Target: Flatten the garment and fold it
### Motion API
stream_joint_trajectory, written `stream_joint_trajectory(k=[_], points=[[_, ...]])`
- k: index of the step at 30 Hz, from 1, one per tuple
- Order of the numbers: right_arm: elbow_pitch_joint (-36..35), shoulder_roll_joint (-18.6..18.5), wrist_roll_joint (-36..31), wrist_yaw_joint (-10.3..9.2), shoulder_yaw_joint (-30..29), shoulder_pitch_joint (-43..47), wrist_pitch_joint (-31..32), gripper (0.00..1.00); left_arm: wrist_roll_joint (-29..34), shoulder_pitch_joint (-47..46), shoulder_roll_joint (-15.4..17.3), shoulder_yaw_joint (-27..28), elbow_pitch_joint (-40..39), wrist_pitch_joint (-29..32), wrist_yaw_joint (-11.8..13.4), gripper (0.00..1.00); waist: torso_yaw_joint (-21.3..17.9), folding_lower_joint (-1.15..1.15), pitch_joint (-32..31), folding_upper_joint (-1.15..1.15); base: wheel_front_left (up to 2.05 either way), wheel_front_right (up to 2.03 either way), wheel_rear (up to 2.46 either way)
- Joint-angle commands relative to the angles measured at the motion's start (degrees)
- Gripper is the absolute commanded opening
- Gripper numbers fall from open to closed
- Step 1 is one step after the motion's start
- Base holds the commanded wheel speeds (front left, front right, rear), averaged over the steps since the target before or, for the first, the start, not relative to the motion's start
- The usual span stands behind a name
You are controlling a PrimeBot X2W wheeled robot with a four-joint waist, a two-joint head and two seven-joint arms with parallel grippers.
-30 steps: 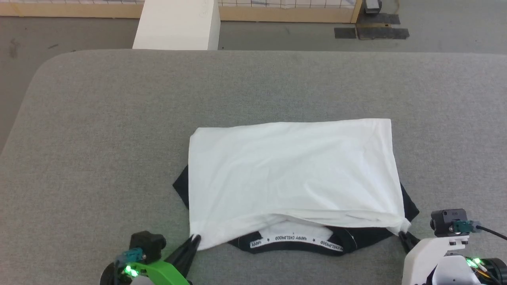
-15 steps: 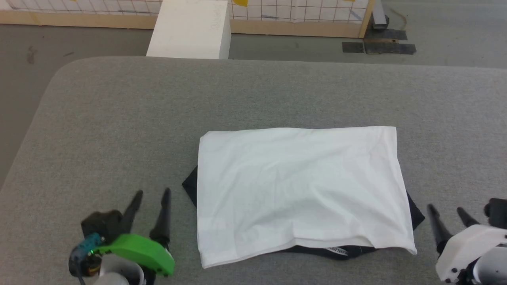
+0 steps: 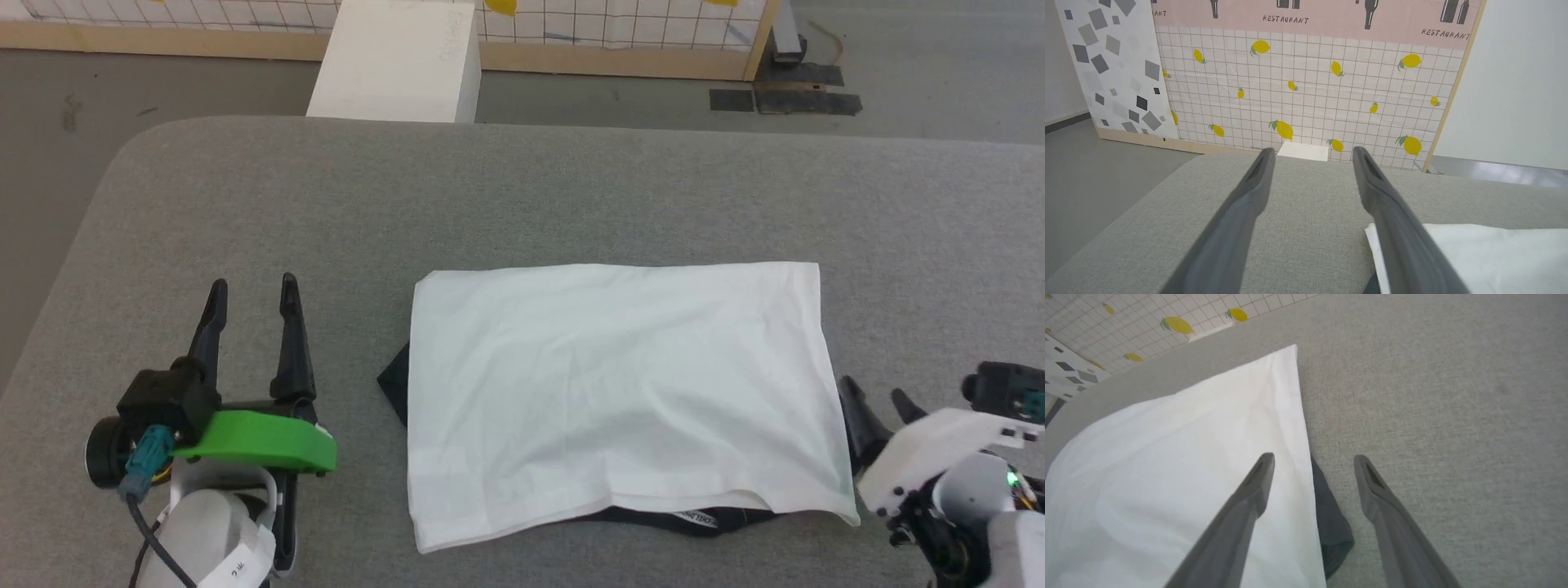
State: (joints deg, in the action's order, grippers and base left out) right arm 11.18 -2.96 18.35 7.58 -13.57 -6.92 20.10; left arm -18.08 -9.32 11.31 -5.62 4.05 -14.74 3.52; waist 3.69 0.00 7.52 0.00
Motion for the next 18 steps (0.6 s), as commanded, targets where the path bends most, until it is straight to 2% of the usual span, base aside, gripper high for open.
stream_joint_trajectory(k=[1, 2, 4, 5, 9, 10, 11, 12, 13, 18], points=[[2.0, 0.1, 0.5, -0.09, 0.3, -2.0, 0.1, 1.0, 1.5, -1.2, -0.6, 0.5, 0.6, -0.3, -0.8, 1.0, -0.2, 0.0, 0.2, 0.0, 0.0, 0.0, 0.0], [9.4, 0.1, 0.8, -0.09, 0.6, -6.4, 1.3, 1.0, 3.3, -2.2, -1.9, 2.2, 1.9, -0.3, -3.1, 1.0, -0.4, 0.0, 1.0, 0.0, 0.0, 0.0, 0.0], [13.1, 0.1, 1.1, -0.09, 0.9, -8.4, 2.3, 1.0, 4.1, -2.5, -2.4, 2.6, 2.7, -0.3, -4.2, 1.0, -0.3, 0.0, 1.2, 0.0, 0.0, 0.0, 0.0], [17.9, 0.1, -0.2, -0.09, 1.8, -11.0, 4.3, 1.0, 4.9, -2.9, -3.2, 3.4, 3.7, -0.3, -5.6, 1.0, -0.2, 0.0, 1.5, 0.0, 0.0, 0.0, 0.0], [21.9, 0.1, -2.7, -0.09, 3.2, -12.7, 8.3, 1.0, 6.0, -3.2, -4.3, 4.1, 4.3, -0.3, -6.8, 1.0, 0.0, 0.0, 1.7, 0.0, 0.0, 0.0, 0.0], [22.6, 0.1, -2.7, -0.09, 3.4, -12.8, 9.5, 0.9, 6.1, -3.2, -4.5, 4.2, 4.4, -0.3, -7.0, 1.0, 0.1, 0.0, 1.6, 0.0, 0.0, 0.0, 0.0], [23.1, 0.1, -2.0, -0.09, 3.9, -12.8, 10.8, 0.46, 6.3, -3.2, -4.8, 4.4, 4.6, -0.3, -7.3, 1.0, 0.1, 0.0, 1.6, 0.0, 0.0, 0.0, 0.0], [23.4, 0.1, -1.6, -0.09, 4.2, -12.8, 11.7, 0.19, 6.5, -3.1, -4.9, 4.6, 4.7, -0.3, -7.5, 1.0, 0.1, 0.0, 1.6, 0.0, 0.0, 0.0, 0.0], [23.3, 0.1, -1.3, -0.09, 4.5, -12.7, 12.2, 0.0, 6.6, -3.1, -5.1, 4.8, 4.8, -0.3, -7.7, 1.0, 0.1, 0.0, 1.5, 0.0, 0.0, 0.0, 0.0], [21.2, 0.1, -1.2, -0.09, 3.6, -12.0, 10.5, 0.0, 7.3, -2.7, -5.8, 5.7, 5.0, -0.3, -8.4, 1.0, -0.4, 0.0, 1.3, 0.0, 0.0, 0.0, 0.0]])
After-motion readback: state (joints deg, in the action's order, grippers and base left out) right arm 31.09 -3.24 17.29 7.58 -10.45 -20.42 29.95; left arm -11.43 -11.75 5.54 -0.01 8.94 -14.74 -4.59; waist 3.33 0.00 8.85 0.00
